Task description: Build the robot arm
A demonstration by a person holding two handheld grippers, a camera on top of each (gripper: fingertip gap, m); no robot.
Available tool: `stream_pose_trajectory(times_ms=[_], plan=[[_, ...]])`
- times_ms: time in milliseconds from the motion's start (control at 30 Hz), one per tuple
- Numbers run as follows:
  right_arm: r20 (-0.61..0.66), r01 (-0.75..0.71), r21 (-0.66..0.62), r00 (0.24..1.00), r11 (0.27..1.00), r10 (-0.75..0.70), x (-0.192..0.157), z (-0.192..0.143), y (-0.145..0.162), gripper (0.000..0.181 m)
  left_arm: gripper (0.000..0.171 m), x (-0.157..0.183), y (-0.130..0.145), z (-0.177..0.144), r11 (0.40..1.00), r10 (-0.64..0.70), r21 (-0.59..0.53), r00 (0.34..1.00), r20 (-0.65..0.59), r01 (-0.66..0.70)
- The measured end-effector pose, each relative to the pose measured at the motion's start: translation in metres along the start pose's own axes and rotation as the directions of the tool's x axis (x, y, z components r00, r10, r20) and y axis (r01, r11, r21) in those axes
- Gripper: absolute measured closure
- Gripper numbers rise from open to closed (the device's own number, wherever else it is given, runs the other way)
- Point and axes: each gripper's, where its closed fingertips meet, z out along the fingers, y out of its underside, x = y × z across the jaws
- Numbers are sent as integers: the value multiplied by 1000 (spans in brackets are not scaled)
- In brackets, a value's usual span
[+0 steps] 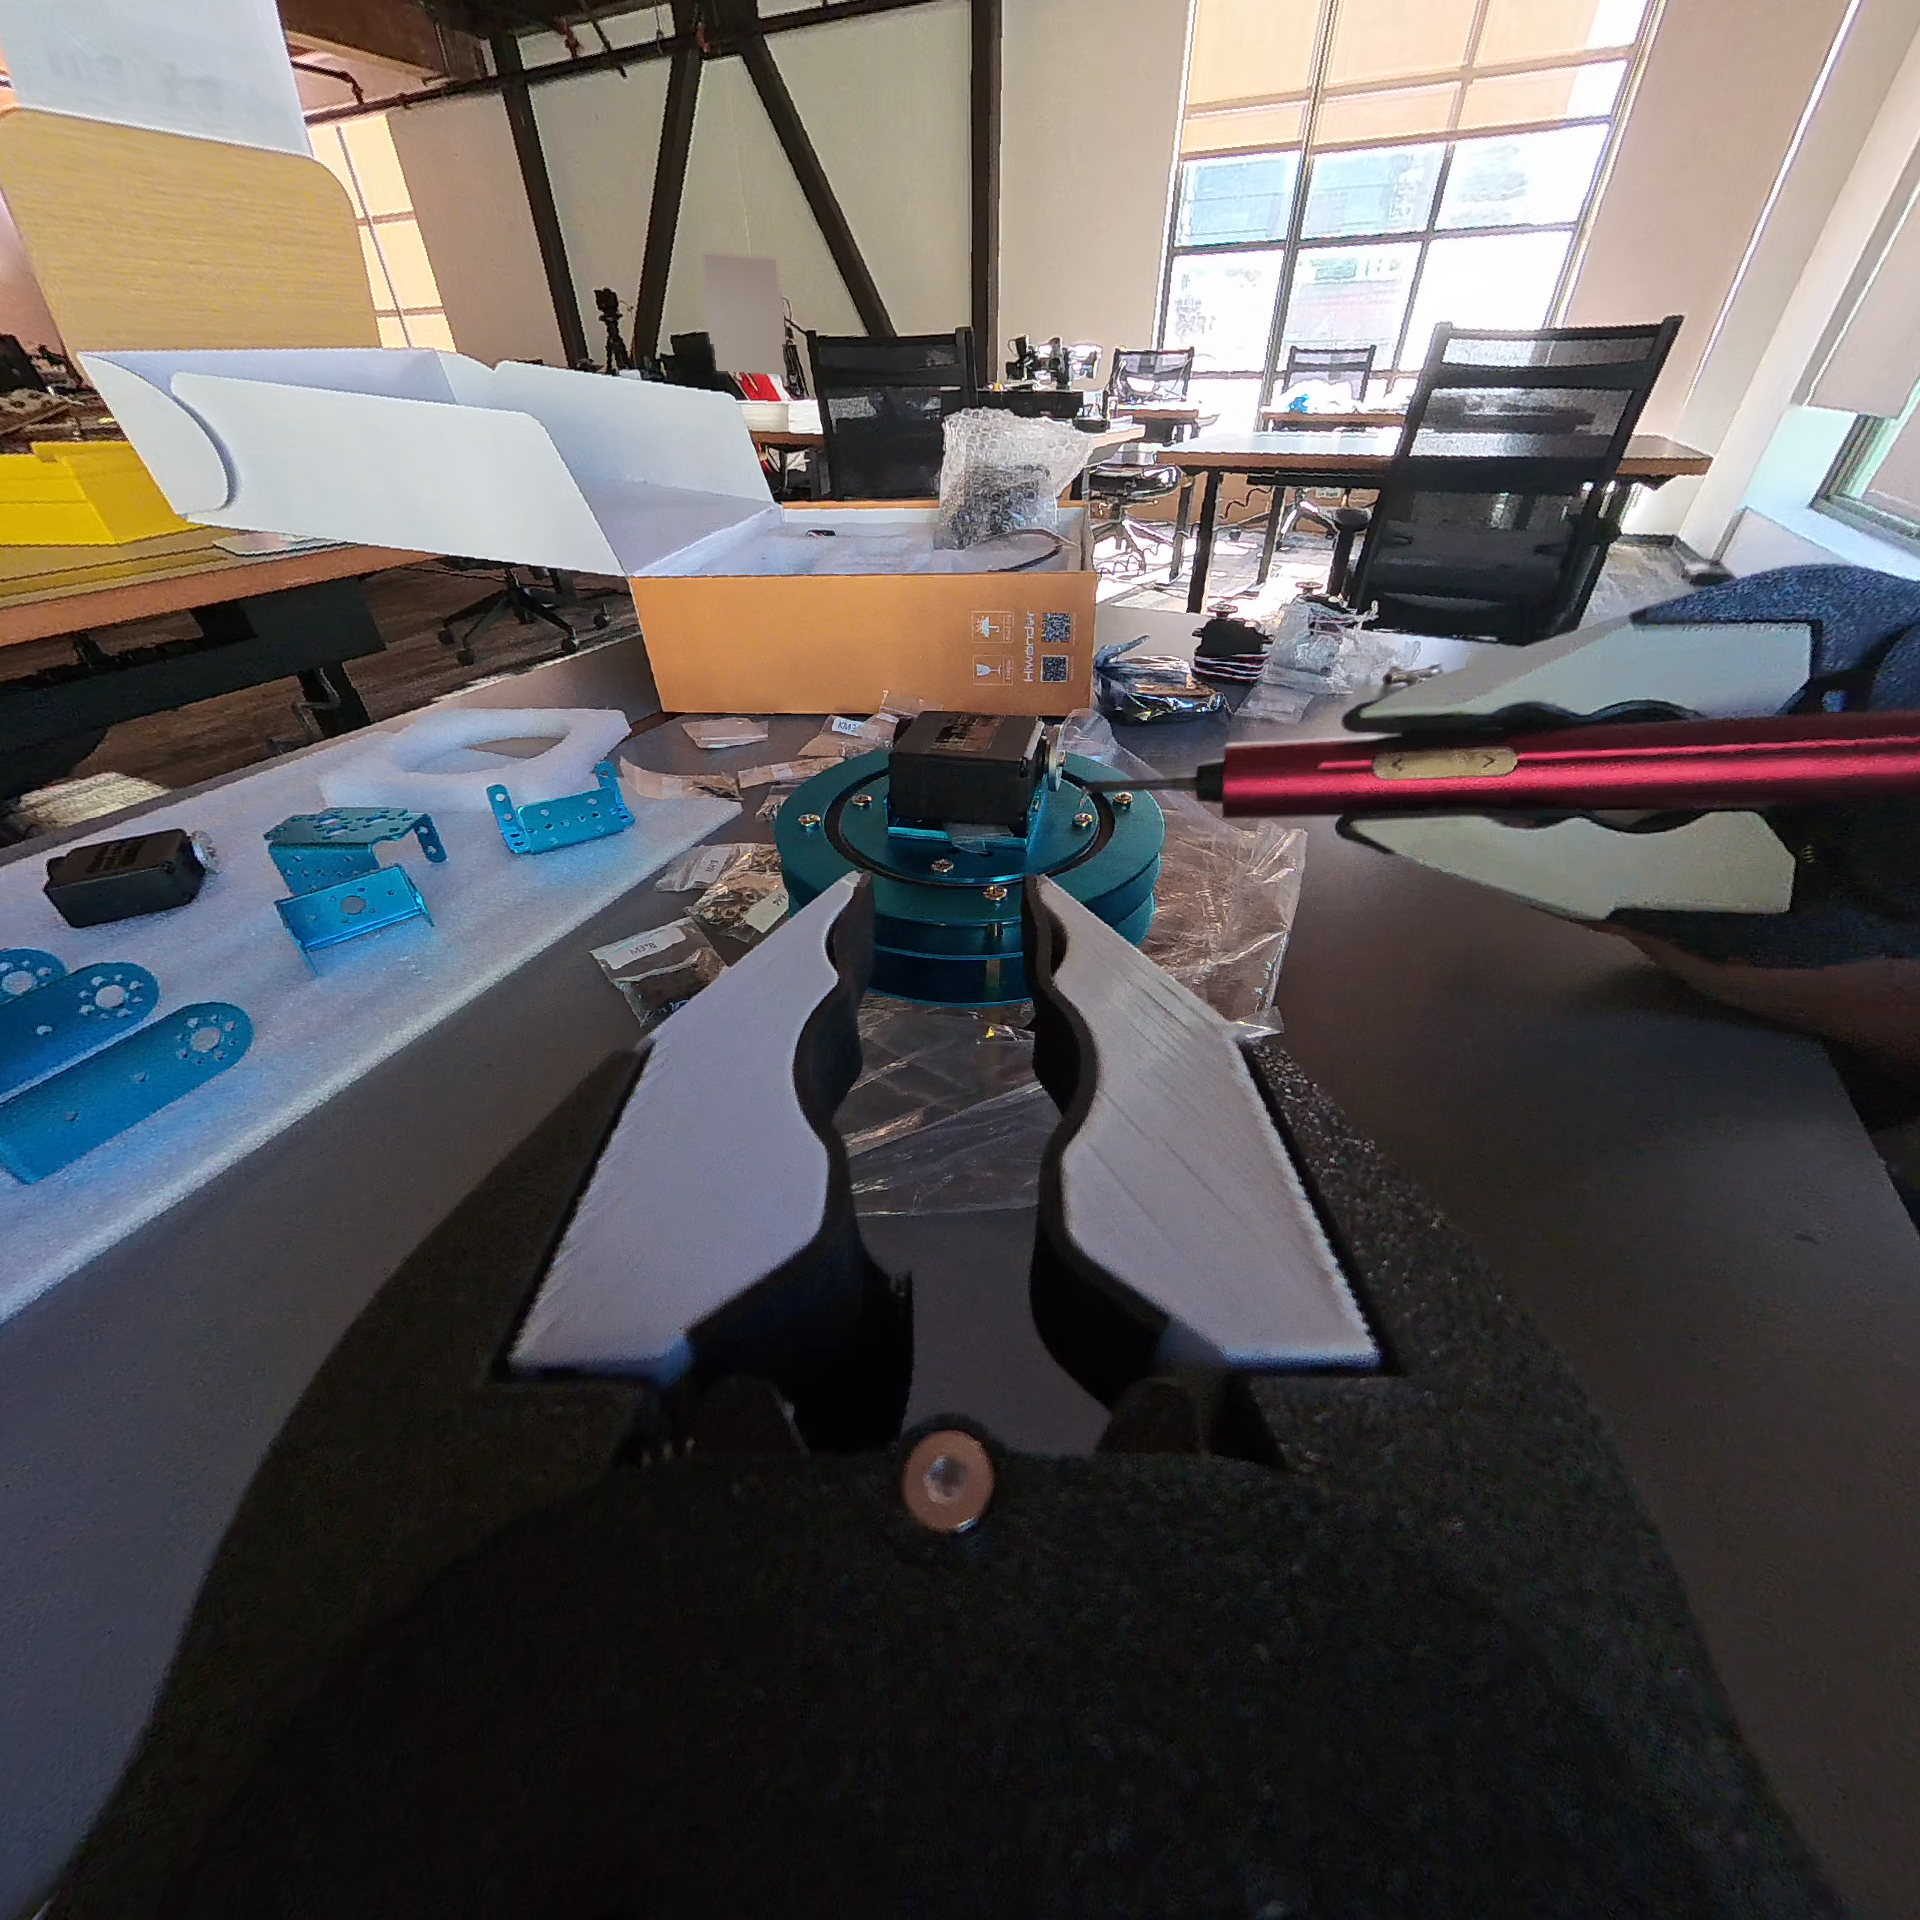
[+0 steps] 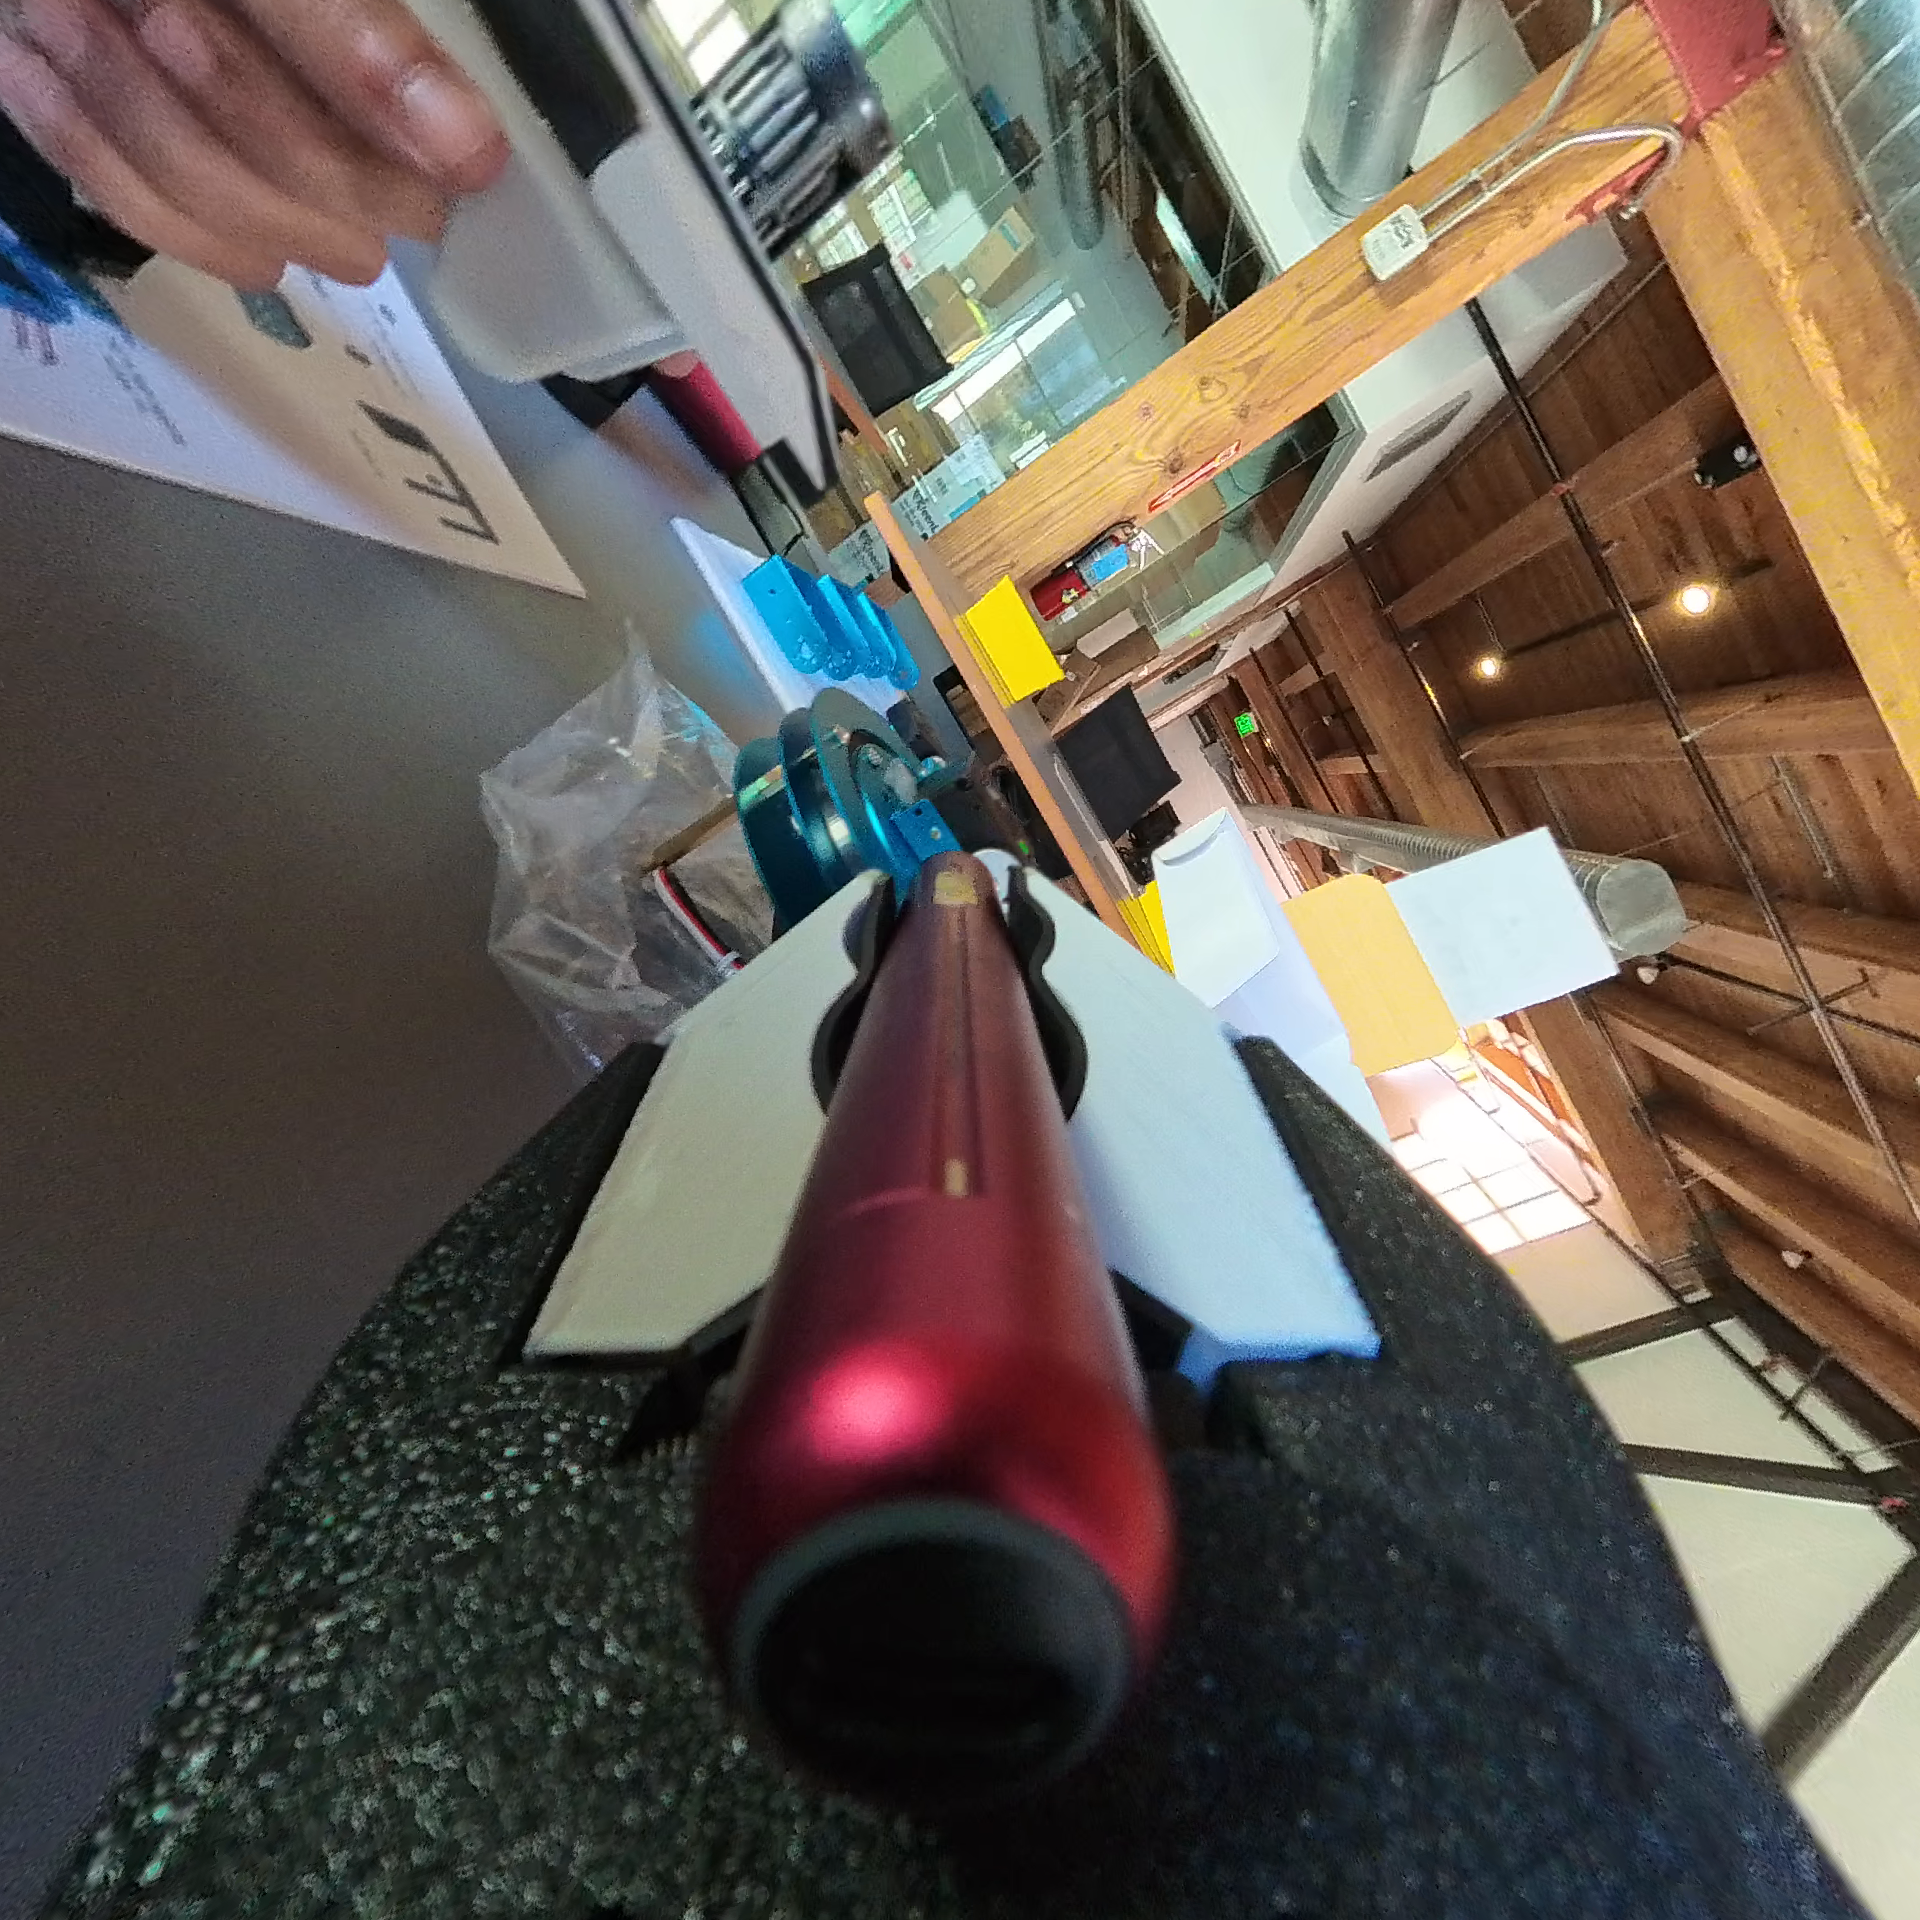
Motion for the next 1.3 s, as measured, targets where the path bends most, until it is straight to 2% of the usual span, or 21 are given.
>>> stream_pose_trajectory(times_ms=[200,767,1133,1300], plan=[[2,81,-18,997,997,-81,-9,4,-1,161,145,0,0,0,1000,7,-2,1000,2,-7],[46,-21,-7,999,1000,22,-8,4,1,161,144,-2,2,2,1000,-14,-15,1000,-1,14],[16,-19,-20,1000,1000,19,-2,5,4,161,144,-2,3,3,1000,-19,-20,1000,-2,19],[4,-82,-27,997,996,82,2,8,2,161,145,-2,3,4,1000,-16,-21,1000,-1,16]])
